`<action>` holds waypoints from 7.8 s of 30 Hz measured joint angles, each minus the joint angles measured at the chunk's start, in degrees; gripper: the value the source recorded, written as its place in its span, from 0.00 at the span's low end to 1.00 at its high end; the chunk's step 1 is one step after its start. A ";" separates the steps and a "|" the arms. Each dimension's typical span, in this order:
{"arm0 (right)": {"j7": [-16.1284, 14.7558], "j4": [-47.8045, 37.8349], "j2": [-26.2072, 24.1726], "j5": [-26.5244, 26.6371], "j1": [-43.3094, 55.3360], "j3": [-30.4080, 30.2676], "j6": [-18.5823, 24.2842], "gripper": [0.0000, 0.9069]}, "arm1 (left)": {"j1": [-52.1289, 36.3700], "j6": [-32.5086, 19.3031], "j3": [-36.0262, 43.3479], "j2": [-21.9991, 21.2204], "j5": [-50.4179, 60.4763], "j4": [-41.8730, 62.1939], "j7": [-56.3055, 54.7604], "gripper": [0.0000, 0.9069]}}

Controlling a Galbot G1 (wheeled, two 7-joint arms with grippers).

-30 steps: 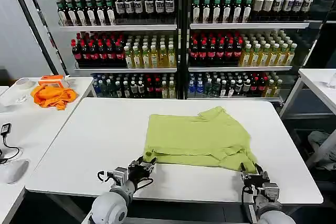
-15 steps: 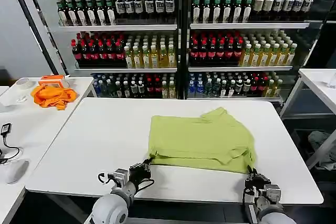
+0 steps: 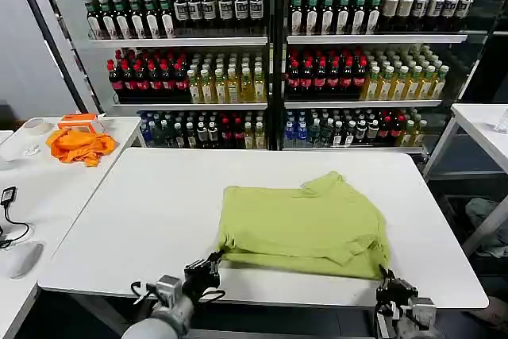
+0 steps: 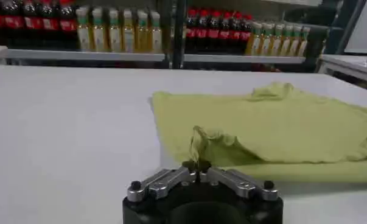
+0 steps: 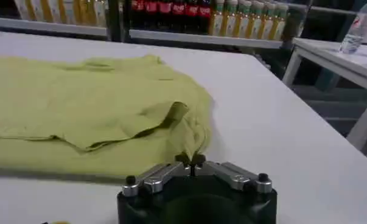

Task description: Fold and organize the clothes.

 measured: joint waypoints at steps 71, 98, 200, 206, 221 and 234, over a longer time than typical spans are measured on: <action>1.61 -54.46 4.45 12.12 62.65 -22.73 -2.87 0.00 | -39.93 4.33 14.07 -4.46 -3.61 37.20 -1.69 0.04; 2.11 -48.65 2.76 13.00 57.95 -22.84 -2.26 0.00 | -36.42 3.00 12.53 -3.32 -6.86 33.69 -0.13 0.03; 1.64 2.41 -0.15 4.43 8.37 -2.42 1.07 1.00 | -4.63 -9.42 4.70 -8.99 9.29 12.92 -7.70 0.02; 1.77 2.64 0.06 4.42 8.29 -2.47 1.06 1.00 | -4.15 -9.41 4.49 -9.58 8.70 12.84 -7.76 0.01; 2.00 3.10 0.13 4.84 8.50 -2.14 0.92 1.00 | -4.73 -8.76 1.53 -8.98 1.72 10.82 -6.60 0.01; 2.13 3.13 -0.09 6.23 9.84 -1.81 0.60 1.00 | -4.31 -6.36 -10.08 -1.91 -6.98 7.91 -4.95 0.01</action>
